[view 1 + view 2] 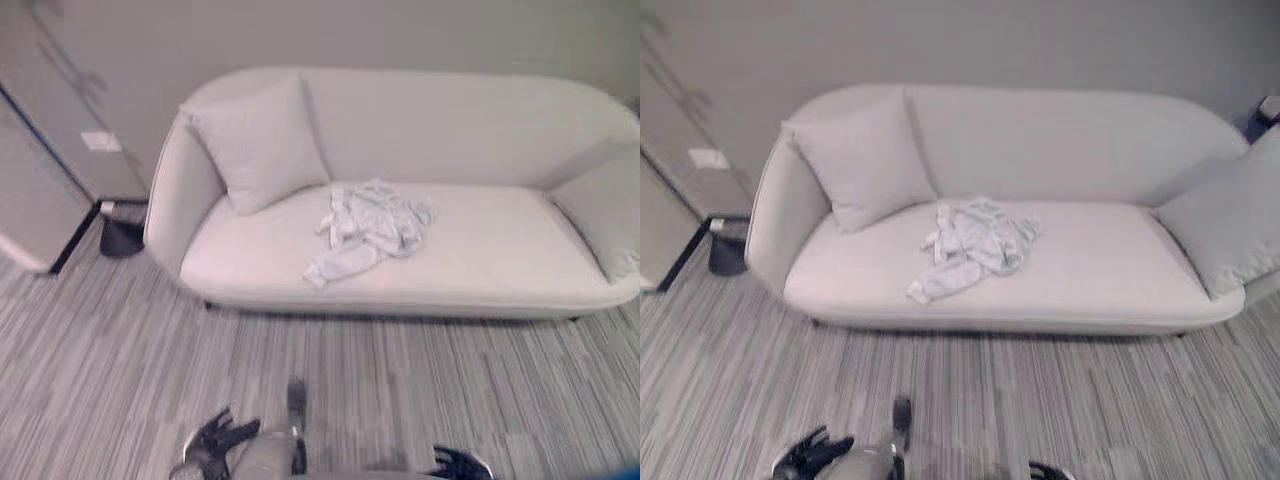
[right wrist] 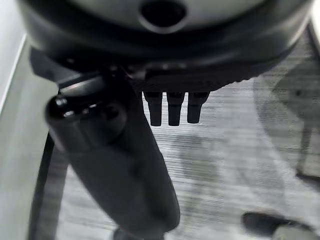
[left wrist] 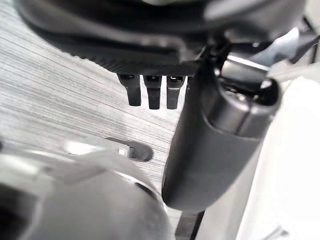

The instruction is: Hang the clothes on the sofa on the clothes rack.

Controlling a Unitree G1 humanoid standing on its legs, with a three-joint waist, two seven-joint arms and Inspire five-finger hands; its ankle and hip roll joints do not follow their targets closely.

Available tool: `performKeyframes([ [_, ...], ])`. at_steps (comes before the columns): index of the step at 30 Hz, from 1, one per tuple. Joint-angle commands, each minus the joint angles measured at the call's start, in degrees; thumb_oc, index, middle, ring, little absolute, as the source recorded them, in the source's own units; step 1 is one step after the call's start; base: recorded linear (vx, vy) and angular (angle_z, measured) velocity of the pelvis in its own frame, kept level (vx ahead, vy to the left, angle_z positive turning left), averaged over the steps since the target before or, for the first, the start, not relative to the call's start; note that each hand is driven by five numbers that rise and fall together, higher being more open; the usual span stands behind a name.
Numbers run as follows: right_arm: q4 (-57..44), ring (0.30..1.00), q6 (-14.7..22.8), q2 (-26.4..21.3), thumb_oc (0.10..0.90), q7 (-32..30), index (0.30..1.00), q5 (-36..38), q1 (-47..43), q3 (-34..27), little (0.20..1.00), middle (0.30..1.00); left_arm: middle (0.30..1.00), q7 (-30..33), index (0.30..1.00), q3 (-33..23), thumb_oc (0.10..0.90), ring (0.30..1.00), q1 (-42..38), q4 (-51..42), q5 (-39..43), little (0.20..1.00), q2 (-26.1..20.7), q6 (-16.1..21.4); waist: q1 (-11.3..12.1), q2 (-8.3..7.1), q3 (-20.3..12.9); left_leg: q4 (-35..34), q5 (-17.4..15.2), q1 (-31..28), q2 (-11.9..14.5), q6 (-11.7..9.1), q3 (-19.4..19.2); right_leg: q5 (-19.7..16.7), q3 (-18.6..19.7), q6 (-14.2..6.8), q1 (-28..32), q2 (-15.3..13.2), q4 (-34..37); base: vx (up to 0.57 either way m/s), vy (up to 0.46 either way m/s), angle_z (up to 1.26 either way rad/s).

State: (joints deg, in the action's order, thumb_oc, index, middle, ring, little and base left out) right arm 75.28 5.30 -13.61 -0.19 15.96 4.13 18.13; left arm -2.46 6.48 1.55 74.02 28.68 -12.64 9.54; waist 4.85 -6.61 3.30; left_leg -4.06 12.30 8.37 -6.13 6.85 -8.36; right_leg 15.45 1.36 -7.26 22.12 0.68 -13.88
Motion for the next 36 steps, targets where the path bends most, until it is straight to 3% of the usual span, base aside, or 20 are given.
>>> performKeyframes([
  [1, -6.2, 0.9, 0.6, -2.6, 0.8, 0.8, 0.9, -2.4, -1.9, -1.8, 0.9, 0.9, 0.9, 0.0, 0.9, 2.9, 0.8, 0.9, 0.7, -1.7, -5.0, 0.9, 1.1, 0.1, 1.0, 2.43, 1.8, -0.9, -3.6, -3.5, 1.9, -4.9, 2.0, -33.2, -2.5, -3.8, -12.3, -9.8, -14.2, 0.54, 0.233, -0.31],
  [2, -6.4, 0.9, 0.6, -2.9, 0.8, 0.5, 0.9, -2.5, -2.2, -2.0, 0.9, 0.9, 0.9, 0.3, 0.9, 4.0, 0.8, 0.9, 0.0, -2.0, -6.0, 0.9, 0.6, 0.2, -0.1, 3.17, 2.5, -0.9, -5.7, -6.2, 1.2, -3.7, 1.8, -35.2, -4.2, -2.8, -15.7, -11.4, -20.7, 0.42, 0.245, -0.18],
  [4, -7.2, 0.9, 0.6, -3.0, 0.8, 0.1, 0.9, -2.0, -2.7, -2.4, 0.9, 0.9, 0.9, 0.3, 0.9, 5.1, 0.8, 0.9, -1.1, -3.1, -5.6, 0.9, 0.3, 0.3, -1.8, 5.23, 3.9, -0.9, -8.1, -9.9, 1.7, -2.5, 2.7, -29.7, -8.4, -0.5, -23.2, -14.9, -26.9, 0.43, 0.187, 0.12],
  [5, -7.6, 0.9, 0.6, -3.1, 0.8, -0.1, 0.9, -2.0, -2.5, -2.5, 0.9, 0.9, 0.9, 0.4, 0.9, 5.6, 0.8, 0.9, -1.4, -4.0, -5.9, 0.9, 0.2, 0.5, -2.7, 5.85, 4.3, -0.9, -9.7, -12.0, 1.7, -2.5, 3.4, -26.0, -11.6, 0.7, -24.6, -16.4, -24.1, 0.67, -0.004, 0.62],
  [6, -8.9, 0.9, 0.7, -3.8, 0.8, -0.1, 0.9, -1.7, -2.5, -2.7, 0.9, 0.9, 0.9, 0.3, 0.9, 6.7, 0.8, 0.9, -1.9, -6.1, -6.1, 0.9, 0.1, 1.0, -4.6, 6.55, 5.1, -0.9, -11.5, -14.6, 2.0, -3.0, 5.1, -22.7, -15.0, 1.0, -27.6, -15.7, -15.8, 0.52, -0.062, 0.63],
  [7, -8.9, 0.9, 0.7, -3.8, 0.8, -0.1, 0.9, -1.7, -2.5, -2.7, 0.9, 0.9, 0.9, 0.3, 0.9, 6.7, 0.8, 0.9, -1.9, -6.2, -6.1, 0.9, 0.1, 1.0, -4.6, 6.67, 5.1, -0.9, -11.5, -14.5, 2.1, -3.0, 5.2, -22.9, -15.2, 1.1, -27.5, -15.5, -15.6, 0.63, -0.27, 0.55],
  [8, -11.0, 0.9, 0.9, -5.0, 0.8, -0.6, 0.9, -1.6, -3.0, -3.1, 0.9, 0.9, 0.9, 0.9, 0.9, 7.9, 0.8, 0.9, -2.7, -9.6, -6.8, 0.9, -0.4, 1.7, -6.2, 6.13, 6.1, -0.9, -13.4, -16.8, 2.2, -4.3, 6.4, -23.4, -14.3, -0.4, -28.3, -13.3, -1.3, 0.3, -0.195, 0.21],
  [9, -11.0, 0.9, 0.9, -5.0, 0.8, -0.6, 0.9, -1.6, -3.0, -3.1, 0.9, 0.9, 0.9, 0.9, 0.9, 7.9, 0.8, 0.9, -2.7, -9.6, -6.8, 0.9, -0.4, 1.7, -6.3, 6.2, 6.1, -0.9, -13.3, -16.8, 2.3, -4.3, 6.5, -23.6, -14.4, -0.4, -28.2, -13.2, -0.9, 0.65, -0.398, 0.52],
  [10, -12.0, 0.9, 1.0, -5.8, 0.8, -0.8, 0.9, -1.5, -2.8, -3.6, 0.9, 0.9, 0.9, 1.3, 0.9, 8.6, 0.8, 0.9, -3.4, -12.6, -7.8, 0.9, -0.9, 2.8, -7.7, 5.44, 6.9, -0.9, -15.9, -19.5, 2.5, -5.5, 8.0, -24.0, -9.0, -1.6, -29.0, -9.7, 12.3, 0.34, -0.204, 0.65],
  [13, -13.0, 0.9, 1.1, -6.6, 0.8, -0.9, 0.9, -2.5, -2.4, -4.0, 0.9, 0.9, 0.9, 0.9, 0.9, 9.6, 0.8, 0.9, -3.1, -17.7, -7.8, 0.9, -1.7, 3.2, -8.4, 4.73, 7.3, -0.9, -17.1, -21.3, 2.7, -6.3, 9.0, -25.0, -4.7, -3.0, -29.2, -8.3, 17.4, 0.37, -0.21, 0.8],
  [16, -15.5, 0.9, 1.0, -8.6, 0.8, -0.9, 0.9, -4.2, -0.9, -5.0, 0.9, 0.9, 0.9, -0.3, 0.9, 10.3, 0.8, 0.9, -0.9, -29.0, -6.0, 0.9, -3.2, 3.4, -7.9, 4.48, 6.9, 0.3, -17.4, -22.5, 4.2, -7.1, 10.6, -24.6, -4.2, -1.8, -26.7, -7.4, 16.8, 0.38, -0.288, 0.5],
  [19, -22.5, 0.9, 1.4, -12.3, 0.8, -0.3, 0.9, -5.6, 0.5, -6.5, 0.9, 0.9, 0.9, -2.2, 0.9, 10.3, 0.8, 0.9, 1.1, -38.6, -2.9, 0.9, -5.7, 3.4, -8.0, 4.47, 7.3, 10.7, -14.7, -19.0, 6.0, -9.4, 11.4, -23.0, -5.3, -0.4, -24.5, -6.2, 16.4, 0.32, -0.338, 0.16],
  [20, -28.3, 0.9, 1.7, -14.9, 0.8, -0.1, 0.9, -6.9, 2.4, -7.5, 0.9, 0.9, 0.9, -3.7, 0.9, 10.2, 0.8, 0.9, 2.6, -44.7, -1.8, 0.9, -7.6, 2.9, -7.6, 4.0, 8.3, 22.7, -11.2, -14.0, 6.9, -10.7, 11.1, -20.3, -5.5, 1.3, -21.5, -5.4, 16.4, 0.25, -0.309, 0.08],
  [22, -28.4, 0.9, 1.6, -14.9, 0.8, -0.1, 0.9, -6.9, 2.5, -7.5, 0.9, 0.9, 0.9, -3.6, 0.9, 10.2, 0.8, 0.9, 2.7, -44.9, -1.8, 0.9, -7.6, 2.9, -7.7, 4.16, 8.2, 23.5, -11.6, -13.4, 7.0, -10.7, 11.3, -20.3, -5.7, 1.3, -21.6, -5.3, 16.4, 0.11, -0.15, 0.21],
  [24, -36.2, 0.9, 1.8, -18.8, 0.8, -0.5, 0.9, -8.0, 2.3, -8.6, 0.9, 0.9, 0.9, -3.6, 0.9, 10.2, 0.8, 0.9, 2.3, -48.7, -1.0, 0.9, -8.8, 2.9, -7.1, 3.49, 10.5, 36.0, -9.6, -4.3, 7.0, -11.0, 10.1, -18.5, -5.8, 2.7, -18.6, -4.9, 17.4, 0.13, -0.227, 0.1],
  [27, -42.7, 0.9, 2.3, -22.2, 0.8, -0.5, 0.9, -9.1, 1.6, -9.1, 0.9, 0.9, 0.9, -3.5, 0.9, 9.2, 0.8, 0.9, 2.0, -53.1, 0.4, 0.9, -9.1, 3.0, -6.0, 3.06, 10.7, 23.9, -13.6, -1.3, 5.9, -9.5, 9.0, -17.5, -5.4, 2.2, -17.0, -5.1, 18.9, 0.17, -0.072, -0.14],
  [29, -41.6, 0.9, 3.0, -26.0, 0.8, -3.2, 0.9, -12.8, -2.0, -7.5, 0.9, 0.9, 0.9, -2.8, 0.9, 9.3, 0.8, 0.9, 0.8, -52.3, -0.7, 0.9, -10.0, 3.5, -4.9, 4.27, 11.4, 8.8, -9.0, -0.6, 7.0, -9.6, 9.4, -16.3, -6.3, 1.9, -16.5, -3.8, 18.9, 0.13, 0.05, -0.29],
  [30, -43.8, 0.9, 3.3, -25.8, 0.8, -1.2, 0.9, -12.8, -2.8, -7.2, 0.9, 0.9, 0.9, -3.2, 0.9, 9.4, 0.8, 0.9, 2.5, -55.5, -0.6, 0.9, -11.3, 4.2, -4.6, 4.96, 10.5, 2.4, -9.8, -3.7, 7.4, -9.3, 10.2, -15.8, -5.3, 1.6, -16.2, -3.1, 18.9, 0.12, 0.033, -0.17],
  [33, -47.4, 0.9, 3.9, -25.7, 0.8, -1.7, 0.9, -11.9, -5.3, -6.7, 0.9, 0.9, 0.9, -2.6, 0.9, 10.0, 0.8, 0.9, -0.8, -56.3, -0.6, 0.9, -11.1, 4.1, -5.0, 6.04, 10.4, -0.6, -8.1, -5.3, 6.9, -9.6, 11.2, -16.6, -5.9, 1.5, -18.5, -2.9, 18.9, 0.01, 0.079, -0.37],
  [36, -47.9, 0.9, 4.2, -24.8, 0.8, -2.3, 0.9, -10.8, -9.7, -4.6, 0.9, 0.9, 0.9, -2.0, 0.9, 9.8, 0.8, 0.9, -3.5, -56.4, 0.2, 0.9, -11.7, 4.9, -5.0, 6.29, 9.2, -0.9, -9.1, -6.0, 6.2, -9.7, 9.7, -17.1, -5.0, 0.5, -20.3, -4.0, 18.9, 0.02, 0.162, -0.16],
])
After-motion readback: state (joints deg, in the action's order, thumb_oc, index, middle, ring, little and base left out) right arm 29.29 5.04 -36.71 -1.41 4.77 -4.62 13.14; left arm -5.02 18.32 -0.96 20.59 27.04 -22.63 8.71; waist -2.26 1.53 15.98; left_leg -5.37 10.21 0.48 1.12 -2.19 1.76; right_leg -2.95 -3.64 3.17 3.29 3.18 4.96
